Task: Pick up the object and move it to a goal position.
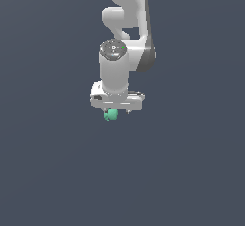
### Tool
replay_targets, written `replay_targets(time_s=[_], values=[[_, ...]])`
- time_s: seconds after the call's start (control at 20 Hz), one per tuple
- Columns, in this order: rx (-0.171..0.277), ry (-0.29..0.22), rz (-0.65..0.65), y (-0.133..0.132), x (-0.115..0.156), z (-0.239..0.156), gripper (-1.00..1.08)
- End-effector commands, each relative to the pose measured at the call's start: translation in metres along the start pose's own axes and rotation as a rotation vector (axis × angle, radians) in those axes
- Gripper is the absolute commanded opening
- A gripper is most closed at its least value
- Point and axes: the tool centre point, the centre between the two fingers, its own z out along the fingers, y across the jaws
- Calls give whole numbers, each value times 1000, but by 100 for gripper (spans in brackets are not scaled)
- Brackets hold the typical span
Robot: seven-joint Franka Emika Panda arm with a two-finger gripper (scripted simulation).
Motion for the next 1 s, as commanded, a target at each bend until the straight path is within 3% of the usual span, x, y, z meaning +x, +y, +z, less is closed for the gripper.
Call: replay_targets(time_s=[0.0,0.45,0.95], values=[[1,-1,0,0,0,0,100],[4,6,9,10,-13,18,100],[8,23,35,34,-49,59,100]])
